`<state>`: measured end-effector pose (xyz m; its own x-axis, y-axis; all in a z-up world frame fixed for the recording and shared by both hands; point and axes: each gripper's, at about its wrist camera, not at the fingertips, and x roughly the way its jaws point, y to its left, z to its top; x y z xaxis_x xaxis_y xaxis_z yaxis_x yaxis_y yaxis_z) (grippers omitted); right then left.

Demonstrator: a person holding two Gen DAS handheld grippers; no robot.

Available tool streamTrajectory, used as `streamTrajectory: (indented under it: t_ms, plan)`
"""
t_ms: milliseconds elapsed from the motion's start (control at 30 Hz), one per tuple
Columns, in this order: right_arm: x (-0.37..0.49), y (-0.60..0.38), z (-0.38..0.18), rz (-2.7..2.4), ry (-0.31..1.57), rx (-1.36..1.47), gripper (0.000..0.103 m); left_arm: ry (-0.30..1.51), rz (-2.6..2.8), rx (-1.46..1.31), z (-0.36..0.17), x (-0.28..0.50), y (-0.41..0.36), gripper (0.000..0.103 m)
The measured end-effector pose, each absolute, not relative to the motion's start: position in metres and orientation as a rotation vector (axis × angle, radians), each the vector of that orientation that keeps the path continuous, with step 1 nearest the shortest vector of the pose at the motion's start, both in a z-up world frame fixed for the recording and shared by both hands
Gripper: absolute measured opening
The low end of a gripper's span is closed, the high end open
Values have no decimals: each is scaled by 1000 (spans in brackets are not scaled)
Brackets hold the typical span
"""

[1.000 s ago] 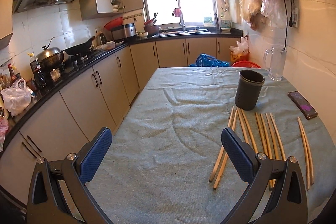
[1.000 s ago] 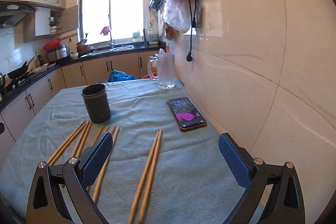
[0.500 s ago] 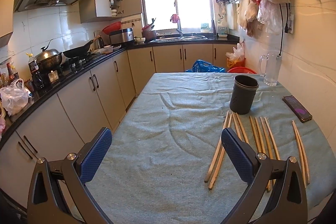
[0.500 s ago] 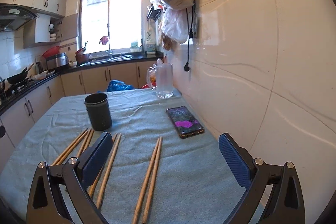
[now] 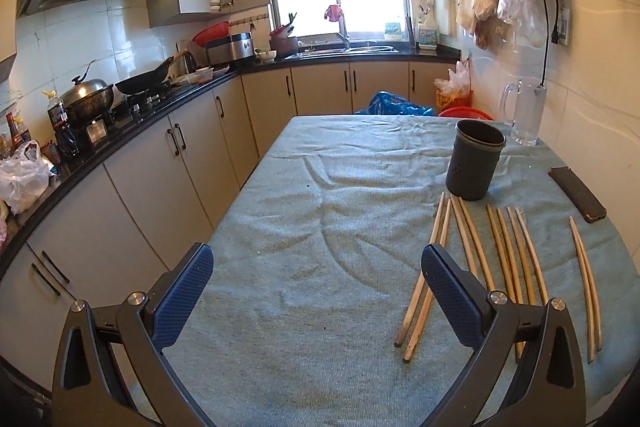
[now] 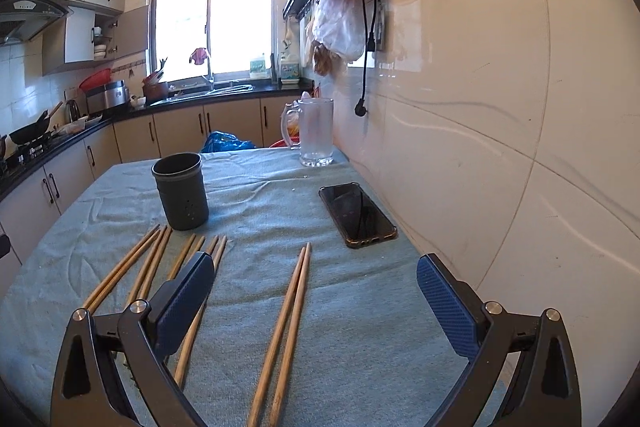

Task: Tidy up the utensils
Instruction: 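Move both tools toward the loose wooden chopsticks on the towel, then close the left tool on a wooden chopstick while the right tool grasps another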

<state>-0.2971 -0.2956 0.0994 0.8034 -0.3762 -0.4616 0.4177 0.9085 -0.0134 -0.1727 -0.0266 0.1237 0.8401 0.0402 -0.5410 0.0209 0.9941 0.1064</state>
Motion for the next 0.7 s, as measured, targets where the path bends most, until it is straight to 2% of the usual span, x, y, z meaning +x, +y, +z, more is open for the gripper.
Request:
streamTrajectory:
  t_ms: [400, 700]
  plan:
    - [-282, -303, 84, -424, 529, 101, 103, 623, -6, 118, 112, -154, -30, 103]
    - [-266, -340, 57, -420, 682, 113, 103, 757, -134, 118, 96, -109, -32, 103]
